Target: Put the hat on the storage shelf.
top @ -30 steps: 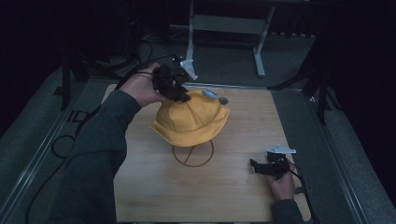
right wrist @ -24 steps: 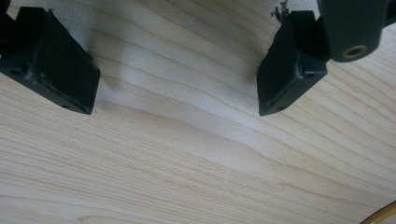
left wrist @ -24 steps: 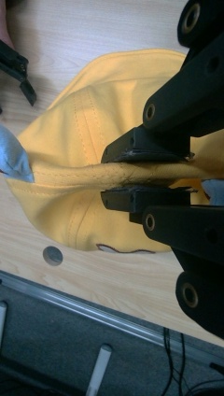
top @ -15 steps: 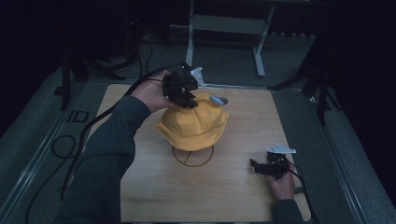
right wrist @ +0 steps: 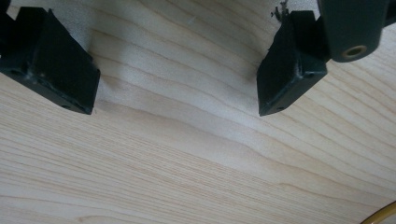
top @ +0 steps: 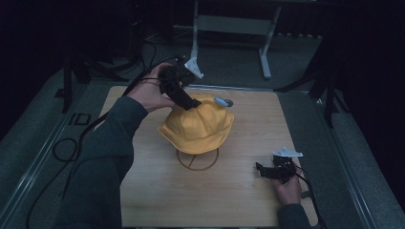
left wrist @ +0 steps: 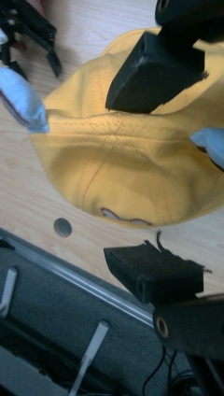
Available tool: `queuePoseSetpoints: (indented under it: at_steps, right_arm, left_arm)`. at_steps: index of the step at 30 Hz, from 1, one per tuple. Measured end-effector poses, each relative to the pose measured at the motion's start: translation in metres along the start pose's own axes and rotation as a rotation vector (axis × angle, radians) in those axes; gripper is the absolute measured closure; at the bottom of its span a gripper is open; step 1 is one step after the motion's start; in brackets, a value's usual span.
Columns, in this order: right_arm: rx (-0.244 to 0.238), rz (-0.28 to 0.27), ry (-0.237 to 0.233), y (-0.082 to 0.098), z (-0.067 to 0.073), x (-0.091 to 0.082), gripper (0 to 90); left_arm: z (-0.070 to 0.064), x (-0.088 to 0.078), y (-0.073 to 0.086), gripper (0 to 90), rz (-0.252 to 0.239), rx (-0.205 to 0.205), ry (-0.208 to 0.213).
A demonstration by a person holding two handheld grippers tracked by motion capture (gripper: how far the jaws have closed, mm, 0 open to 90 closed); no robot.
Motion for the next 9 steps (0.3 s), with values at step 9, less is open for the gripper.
queuePoseSetpoints:
  at_steps: [9]
  right_arm:
    - [0.000, 0.000, 0.000, 0.000, 0.000, 0.000, 13.3]
  left_arm:
    - [0.014, -0.027, 0.013, 20.6, -0.062, -0.061, -0.030]
Point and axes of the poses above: each handheld gripper's, and its own axes: x roughly forward along the jaws, y roughly out of its underside, z roughly to its left, the point moved 3 cm from there along x, roughly forward along the jaws, and after that the axes turned 5 degrees about -z, right-handed, at the moved point
